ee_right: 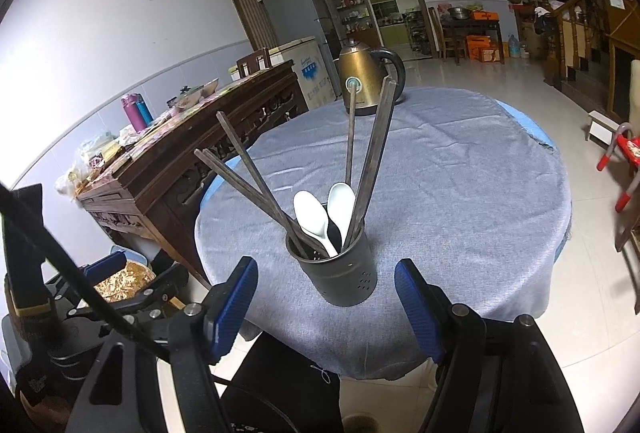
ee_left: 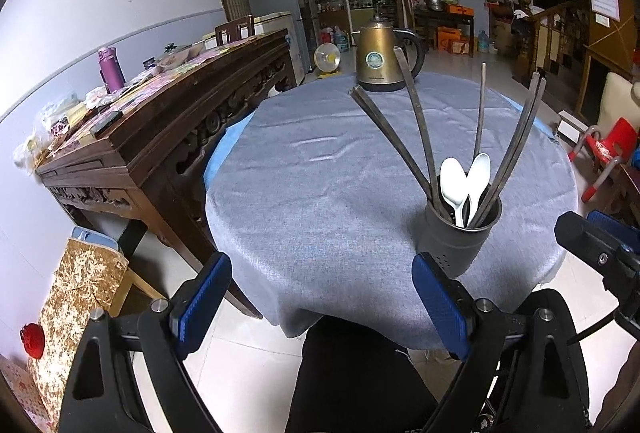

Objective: Organize utensils

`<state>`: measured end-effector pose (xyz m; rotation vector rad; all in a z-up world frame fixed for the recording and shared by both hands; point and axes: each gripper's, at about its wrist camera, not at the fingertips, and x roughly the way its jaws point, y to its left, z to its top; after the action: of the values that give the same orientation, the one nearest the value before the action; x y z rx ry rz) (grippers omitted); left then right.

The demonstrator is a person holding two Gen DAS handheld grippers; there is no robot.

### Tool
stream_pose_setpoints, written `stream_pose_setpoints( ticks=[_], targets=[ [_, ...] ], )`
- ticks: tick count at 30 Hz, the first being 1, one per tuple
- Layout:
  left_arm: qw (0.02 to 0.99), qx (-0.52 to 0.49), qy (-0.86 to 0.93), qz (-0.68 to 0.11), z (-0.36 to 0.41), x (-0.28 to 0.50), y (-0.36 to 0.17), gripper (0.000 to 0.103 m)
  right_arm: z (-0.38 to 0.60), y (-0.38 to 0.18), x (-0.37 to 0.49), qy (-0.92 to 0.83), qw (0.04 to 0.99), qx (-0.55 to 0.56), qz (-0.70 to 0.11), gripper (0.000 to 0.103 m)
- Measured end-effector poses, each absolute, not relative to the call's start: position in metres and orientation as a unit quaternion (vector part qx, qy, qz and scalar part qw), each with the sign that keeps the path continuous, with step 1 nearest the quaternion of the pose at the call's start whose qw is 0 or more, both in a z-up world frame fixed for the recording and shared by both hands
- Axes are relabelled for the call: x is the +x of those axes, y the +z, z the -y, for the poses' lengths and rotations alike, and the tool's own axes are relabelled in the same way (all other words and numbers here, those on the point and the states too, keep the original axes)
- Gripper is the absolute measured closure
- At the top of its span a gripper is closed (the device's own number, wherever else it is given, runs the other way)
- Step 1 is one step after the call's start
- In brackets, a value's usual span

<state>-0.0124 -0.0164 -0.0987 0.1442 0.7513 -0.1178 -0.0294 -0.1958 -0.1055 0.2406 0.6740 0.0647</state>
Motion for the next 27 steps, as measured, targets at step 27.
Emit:
stream_pose_setpoints(
  ticks=[27],
  targets=[
    [0.924, 0.081, -0.066, -0.367, 0.0214, -0.0151, -0.0991, 0.011, 0.2036, -0.1042, -0.0341, 0.013, 0.940, 0.123, -0.319, 0.028]
  ],
)
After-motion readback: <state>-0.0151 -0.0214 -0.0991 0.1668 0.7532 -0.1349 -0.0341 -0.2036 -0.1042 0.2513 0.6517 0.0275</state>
